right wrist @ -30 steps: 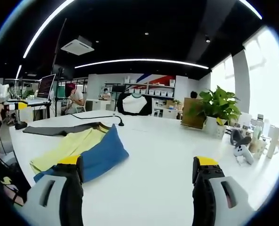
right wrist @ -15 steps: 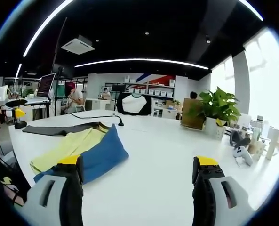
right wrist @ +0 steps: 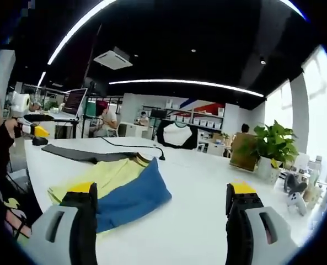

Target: Fold the garment on the visible template until the final outline fits inside the template.

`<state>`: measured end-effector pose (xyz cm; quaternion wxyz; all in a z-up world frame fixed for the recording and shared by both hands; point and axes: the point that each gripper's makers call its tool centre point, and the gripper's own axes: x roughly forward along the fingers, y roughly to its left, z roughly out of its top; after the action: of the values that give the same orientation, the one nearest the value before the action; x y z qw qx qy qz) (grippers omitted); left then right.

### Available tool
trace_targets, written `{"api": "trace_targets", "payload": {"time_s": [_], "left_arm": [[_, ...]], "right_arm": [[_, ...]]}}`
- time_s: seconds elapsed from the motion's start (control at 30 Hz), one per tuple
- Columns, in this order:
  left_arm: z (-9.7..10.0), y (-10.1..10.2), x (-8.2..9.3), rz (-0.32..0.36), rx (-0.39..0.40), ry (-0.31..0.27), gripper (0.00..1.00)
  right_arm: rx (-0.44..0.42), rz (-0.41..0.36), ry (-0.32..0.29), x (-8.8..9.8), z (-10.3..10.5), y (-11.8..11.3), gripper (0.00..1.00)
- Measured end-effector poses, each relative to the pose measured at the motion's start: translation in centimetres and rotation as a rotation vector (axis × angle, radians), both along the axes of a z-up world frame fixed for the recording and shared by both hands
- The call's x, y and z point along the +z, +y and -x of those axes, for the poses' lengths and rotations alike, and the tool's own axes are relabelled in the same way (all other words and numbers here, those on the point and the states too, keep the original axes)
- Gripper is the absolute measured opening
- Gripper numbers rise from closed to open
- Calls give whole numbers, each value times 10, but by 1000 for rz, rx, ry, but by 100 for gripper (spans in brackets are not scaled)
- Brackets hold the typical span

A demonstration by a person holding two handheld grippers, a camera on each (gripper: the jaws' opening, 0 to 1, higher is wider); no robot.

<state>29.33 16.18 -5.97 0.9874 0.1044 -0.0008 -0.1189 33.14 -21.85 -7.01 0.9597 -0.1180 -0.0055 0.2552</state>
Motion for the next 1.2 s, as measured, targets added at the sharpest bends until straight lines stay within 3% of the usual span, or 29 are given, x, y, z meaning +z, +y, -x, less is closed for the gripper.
{"api": "trace_targets", "payload": {"time_s": [0.23,0.47,0.83,0.93,1.2], "left_arm": [[1,-4,-1,12,-22,2,100],[2,-6,-1,15,-32,4,100],[3,-4,-2,29,-30,10,98],[3,-5,-1,29,-34,8,98],[3,-10,-1,50,-55,11,96]], "right_arm": [[90,28,43,-8,9,24,100],[212,85,121,-32,26,53,100],[299,173,173,-52,42,74,100],[333,187,170,-53,47,84,96],[415,233,276,-82,58,95,84]]}}
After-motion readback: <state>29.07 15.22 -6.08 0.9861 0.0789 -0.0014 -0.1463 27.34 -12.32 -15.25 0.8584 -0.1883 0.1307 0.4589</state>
